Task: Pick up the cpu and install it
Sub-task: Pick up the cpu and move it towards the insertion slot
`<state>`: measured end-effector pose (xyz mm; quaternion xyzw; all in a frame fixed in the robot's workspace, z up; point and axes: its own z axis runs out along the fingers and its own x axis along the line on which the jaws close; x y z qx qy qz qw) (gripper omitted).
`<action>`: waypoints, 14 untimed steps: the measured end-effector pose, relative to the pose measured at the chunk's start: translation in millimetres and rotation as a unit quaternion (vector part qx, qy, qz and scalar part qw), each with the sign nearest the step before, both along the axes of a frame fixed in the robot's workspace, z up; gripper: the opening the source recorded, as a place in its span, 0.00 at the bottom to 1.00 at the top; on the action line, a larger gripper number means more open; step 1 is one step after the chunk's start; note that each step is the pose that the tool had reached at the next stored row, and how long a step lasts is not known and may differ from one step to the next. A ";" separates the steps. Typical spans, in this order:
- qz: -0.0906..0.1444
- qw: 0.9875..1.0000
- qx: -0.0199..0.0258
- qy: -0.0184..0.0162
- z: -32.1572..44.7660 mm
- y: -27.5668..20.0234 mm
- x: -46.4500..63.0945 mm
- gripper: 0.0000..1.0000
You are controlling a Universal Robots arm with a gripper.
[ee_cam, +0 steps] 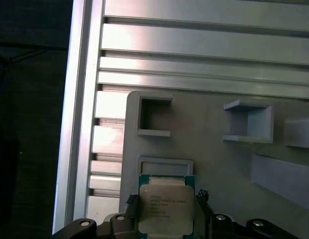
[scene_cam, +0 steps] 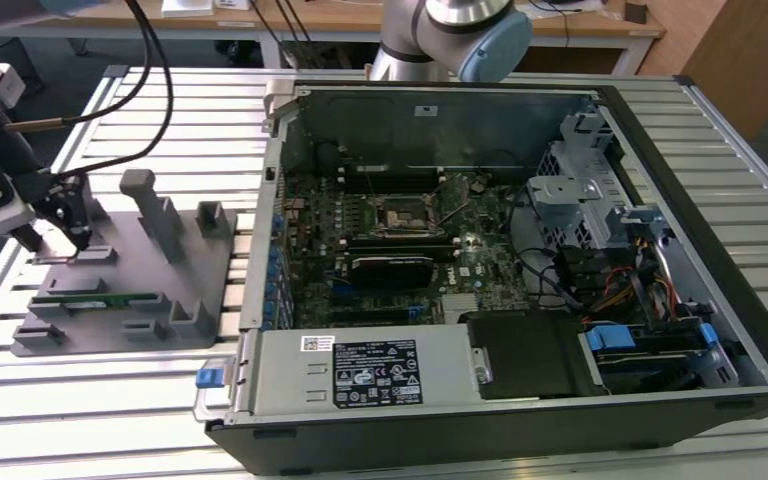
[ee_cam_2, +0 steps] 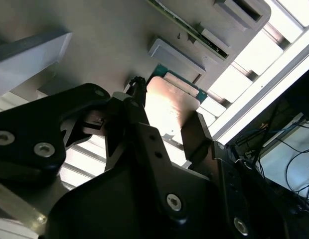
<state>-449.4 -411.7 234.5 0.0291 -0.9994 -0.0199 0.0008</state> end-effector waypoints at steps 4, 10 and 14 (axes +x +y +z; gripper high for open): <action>0.000 1.000 0.000 0.000 6.0 0.9 0.0 0.53; 0.000 1.000 0.000 0.000 16.3 2.1 0.0 0.53; 0.000 1.000 0.000 0.000 23.3 2.8 0.0 0.53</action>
